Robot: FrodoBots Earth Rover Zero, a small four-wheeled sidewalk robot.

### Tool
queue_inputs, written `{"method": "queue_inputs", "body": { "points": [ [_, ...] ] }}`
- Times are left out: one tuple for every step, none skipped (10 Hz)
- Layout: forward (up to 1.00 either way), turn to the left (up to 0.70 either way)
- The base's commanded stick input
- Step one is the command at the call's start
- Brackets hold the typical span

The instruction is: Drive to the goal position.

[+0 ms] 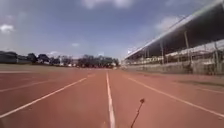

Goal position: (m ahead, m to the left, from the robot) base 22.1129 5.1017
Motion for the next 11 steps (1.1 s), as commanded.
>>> {"method": "queue_inputs", "body": {
  "points": [
    [0.70,0.00],
    [0.70,0.00],
    [0.70,0.00],
    [0.70,0.00],
    [0.70,0.00],
    [0.70,0.00],
    [0.70,0.00],
    [0.70,0.00],
    [0.70,0.00],
    [0.70,0.00],
    [0.70,0.00]
  ]
}}
